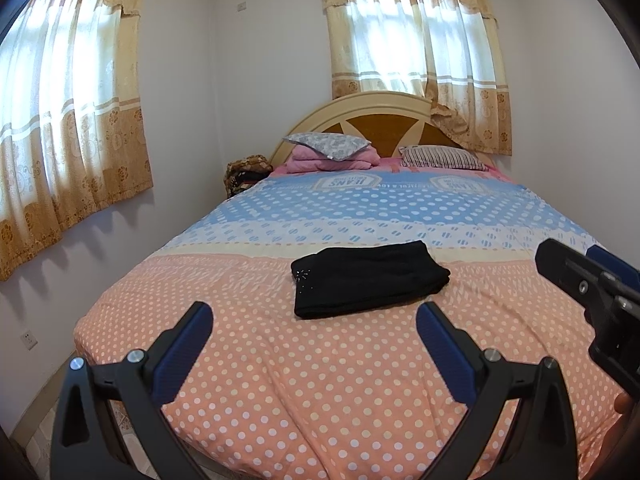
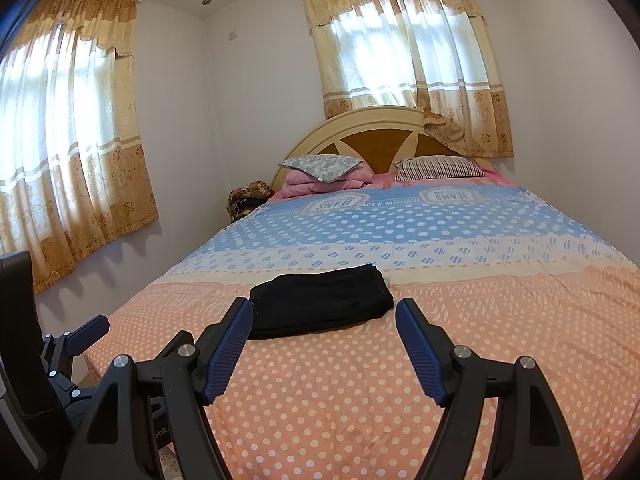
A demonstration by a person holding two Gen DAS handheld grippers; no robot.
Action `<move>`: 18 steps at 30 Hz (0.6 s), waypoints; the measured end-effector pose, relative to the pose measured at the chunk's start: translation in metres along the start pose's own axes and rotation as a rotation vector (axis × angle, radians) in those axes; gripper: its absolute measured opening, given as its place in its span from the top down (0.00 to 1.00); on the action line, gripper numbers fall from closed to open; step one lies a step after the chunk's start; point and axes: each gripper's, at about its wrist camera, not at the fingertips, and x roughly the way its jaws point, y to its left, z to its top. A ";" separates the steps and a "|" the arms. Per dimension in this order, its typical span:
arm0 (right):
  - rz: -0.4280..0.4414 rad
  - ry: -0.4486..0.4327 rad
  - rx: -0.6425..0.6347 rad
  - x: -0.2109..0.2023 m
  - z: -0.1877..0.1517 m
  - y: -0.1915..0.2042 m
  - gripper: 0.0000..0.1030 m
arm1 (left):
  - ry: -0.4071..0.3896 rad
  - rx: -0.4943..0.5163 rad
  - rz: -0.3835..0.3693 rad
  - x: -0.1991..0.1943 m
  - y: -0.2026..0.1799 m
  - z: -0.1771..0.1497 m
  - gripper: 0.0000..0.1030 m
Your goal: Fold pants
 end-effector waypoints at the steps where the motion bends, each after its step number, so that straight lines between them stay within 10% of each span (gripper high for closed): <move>1: 0.000 0.001 0.001 0.000 0.000 0.000 0.27 | 0.000 0.000 0.001 0.000 0.000 0.000 0.00; 18: -0.001 0.004 0.006 0.001 -0.001 0.001 0.27 | 0.011 0.000 0.004 0.001 -0.003 -0.003 0.00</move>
